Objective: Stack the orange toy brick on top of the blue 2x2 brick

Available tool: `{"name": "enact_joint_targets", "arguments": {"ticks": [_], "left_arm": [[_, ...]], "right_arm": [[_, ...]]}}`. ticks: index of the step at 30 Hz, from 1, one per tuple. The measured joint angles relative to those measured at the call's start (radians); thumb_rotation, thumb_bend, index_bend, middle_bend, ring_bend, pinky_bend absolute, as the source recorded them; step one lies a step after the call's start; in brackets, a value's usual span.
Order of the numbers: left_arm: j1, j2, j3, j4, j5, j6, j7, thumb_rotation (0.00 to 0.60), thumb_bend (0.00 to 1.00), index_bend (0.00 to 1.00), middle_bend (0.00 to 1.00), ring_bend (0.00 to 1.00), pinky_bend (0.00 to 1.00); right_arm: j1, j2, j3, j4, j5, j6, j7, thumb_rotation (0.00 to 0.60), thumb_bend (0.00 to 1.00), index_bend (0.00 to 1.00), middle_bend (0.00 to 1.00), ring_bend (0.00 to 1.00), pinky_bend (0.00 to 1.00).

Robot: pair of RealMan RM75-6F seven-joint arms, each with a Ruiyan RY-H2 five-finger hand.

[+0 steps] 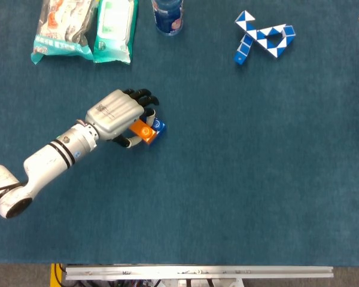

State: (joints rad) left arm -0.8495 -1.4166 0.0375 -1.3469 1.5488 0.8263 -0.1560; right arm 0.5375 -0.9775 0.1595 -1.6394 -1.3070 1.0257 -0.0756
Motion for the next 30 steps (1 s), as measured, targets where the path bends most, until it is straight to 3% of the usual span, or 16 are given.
{"name": "enact_joint_targets", "arguments": {"ticks": [6,8,13,17,25,30], "left_arm": [[-0.004,0.009,-0.008,-0.015,-0.021,-0.022,0.019,0.6,0.31,0.56,0.2,0.13,0.25],[-0.002,0.011,-0.01,-0.021,-0.022,-0.018,0.019,0.6,0.31,0.51,0.2,0.13,0.25],[0.005,0.027,-0.011,-0.039,-0.019,-0.004,0.002,0.6,0.31,0.16,0.13,0.1,0.25],[0.016,0.041,-0.012,-0.056,-0.015,0.017,-0.008,0.598,0.31,0.02,0.09,0.07,0.25],[0.052,0.068,-0.023,-0.08,-0.024,0.078,-0.025,0.599,0.31,0.01,0.08,0.07,0.24],[0.111,0.084,-0.045,-0.089,-0.06,0.179,0.001,0.6,0.31,0.04,0.1,0.08,0.24]], "right_arm": [[-0.001,0.001,0.001,0.003,-0.002,0.001,0.004,0.6,0.08,0.11,0.27,0.14,0.23],[-0.001,0.001,0.001,0.003,-0.002,0.001,0.005,0.6,0.08,0.11,0.27,0.14,0.23],[-0.002,-0.001,0.001,0.004,-0.002,0.002,0.005,0.6,0.08,0.11,0.27,0.14,0.23],[-0.002,-0.002,0.003,0.003,-0.002,0.003,0.003,0.6,0.08,0.11,0.27,0.14,0.23],[-0.009,0.005,0.004,-0.007,-0.001,0.014,-0.003,0.6,0.08,0.11,0.27,0.14,0.23],[-0.028,0.017,-0.002,-0.014,0.015,0.023,-0.003,0.6,0.08,0.11,0.27,0.14,0.23]]}}
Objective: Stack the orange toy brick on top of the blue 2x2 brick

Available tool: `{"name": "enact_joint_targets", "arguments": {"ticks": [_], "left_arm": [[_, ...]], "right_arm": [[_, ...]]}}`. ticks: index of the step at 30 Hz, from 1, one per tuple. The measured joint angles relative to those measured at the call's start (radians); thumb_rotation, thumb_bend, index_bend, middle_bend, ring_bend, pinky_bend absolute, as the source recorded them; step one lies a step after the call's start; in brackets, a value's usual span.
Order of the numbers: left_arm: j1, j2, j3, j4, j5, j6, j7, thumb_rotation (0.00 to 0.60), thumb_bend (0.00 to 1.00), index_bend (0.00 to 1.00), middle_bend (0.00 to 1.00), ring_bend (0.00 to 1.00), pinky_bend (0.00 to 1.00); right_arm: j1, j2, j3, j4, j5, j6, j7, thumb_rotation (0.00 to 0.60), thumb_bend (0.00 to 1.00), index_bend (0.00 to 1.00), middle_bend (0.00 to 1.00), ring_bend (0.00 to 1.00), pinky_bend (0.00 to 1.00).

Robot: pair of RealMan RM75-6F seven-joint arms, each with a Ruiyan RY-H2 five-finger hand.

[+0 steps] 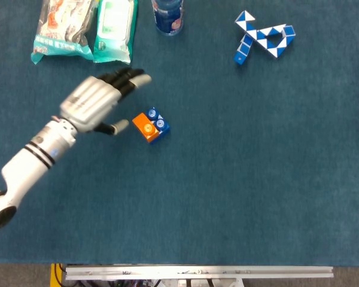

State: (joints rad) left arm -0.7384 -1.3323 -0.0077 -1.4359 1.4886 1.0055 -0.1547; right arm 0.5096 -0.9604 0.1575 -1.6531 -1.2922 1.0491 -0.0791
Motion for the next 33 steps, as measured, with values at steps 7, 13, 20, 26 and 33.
{"name": "enact_joint_targets", "arguments": {"ticks": [7,13,20,26,33], "left_arm": [[0.141,0.036,-0.041,-0.027,-0.128,0.171,0.095,0.6,0.31,0.12,0.13,0.1,0.24],[0.263,0.066,-0.056,-0.048,-0.202,0.304,0.189,0.6,0.31,0.17,0.14,0.1,0.24],[0.409,0.114,-0.044,-0.081,-0.256,0.432,0.227,0.6,0.31,0.19,0.14,0.1,0.24],[0.515,0.148,-0.02,-0.134,-0.252,0.526,0.228,0.6,0.31,0.2,0.15,0.1,0.24],[0.589,0.171,0.008,-0.195,-0.202,0.58,0.242,0.6,0.31,0.21,0.15,0.1,0.24]], "right_arm": [[-0.045,0.005,-0.015,0.003,0.011,0.036,0.01,0.6,0.14,0.11,0.28,0.14,0.23],[-0.097,-0.013,-0.039,0.024,0.005,0.094,0.015,0.6,0.15,0.11,0.29,0.14,0.23],[-0.168,-0.034,-0.069,0.028,-0.028,0.189,0.007,0.6,0.15,0.11,0.29,0.14,0.23],[-0.239,-0.049,-0.098,0.016,-0.076,0.282,-0.005,0.6,0.15,0.11,0.29,0.14,0.23],[-0.288,-0.051,-0.116,-0.012,-0.107,0.33,-0.016,0.6,0.15,0.11,0.3,0.14,0.23]]}}
